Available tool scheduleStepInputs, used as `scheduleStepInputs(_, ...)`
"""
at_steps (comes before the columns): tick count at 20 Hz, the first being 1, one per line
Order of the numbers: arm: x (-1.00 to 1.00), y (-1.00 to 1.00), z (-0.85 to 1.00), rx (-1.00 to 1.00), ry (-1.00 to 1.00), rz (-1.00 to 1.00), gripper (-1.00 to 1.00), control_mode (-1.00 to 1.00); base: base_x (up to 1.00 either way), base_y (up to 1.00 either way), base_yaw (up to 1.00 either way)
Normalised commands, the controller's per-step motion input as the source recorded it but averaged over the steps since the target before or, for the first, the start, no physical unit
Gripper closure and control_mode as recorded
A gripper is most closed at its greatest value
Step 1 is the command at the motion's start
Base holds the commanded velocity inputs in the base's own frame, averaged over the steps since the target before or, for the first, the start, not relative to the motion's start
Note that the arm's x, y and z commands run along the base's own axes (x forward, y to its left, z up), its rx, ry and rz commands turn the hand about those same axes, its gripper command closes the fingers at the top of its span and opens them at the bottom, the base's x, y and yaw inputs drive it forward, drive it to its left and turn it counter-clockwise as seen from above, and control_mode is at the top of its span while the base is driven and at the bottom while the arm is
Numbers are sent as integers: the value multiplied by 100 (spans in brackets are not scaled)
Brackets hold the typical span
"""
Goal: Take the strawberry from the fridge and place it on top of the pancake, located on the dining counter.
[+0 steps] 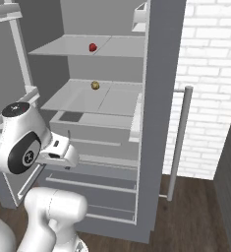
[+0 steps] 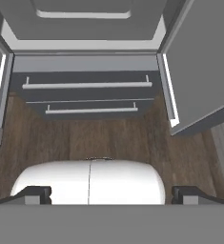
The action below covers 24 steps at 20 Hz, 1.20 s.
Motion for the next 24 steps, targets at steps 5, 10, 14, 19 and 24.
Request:
scheduleStepInputs(5,2,0,0,0,0,0,-100,-100,0,0,0)
scheduleStepInputs(10,0,0,0,0,0,0,-100,100,34,5,0)
scheduleStepInputs(14,0,0,0,0,0,0,-100,100,42,22,0)
scheduleStepInputs(19,0,0,0,0,0,0,-100,100,53,31,0)
scheduleStepInputs(24,0,0,0,0,0,0,-100,100,62,21,0)
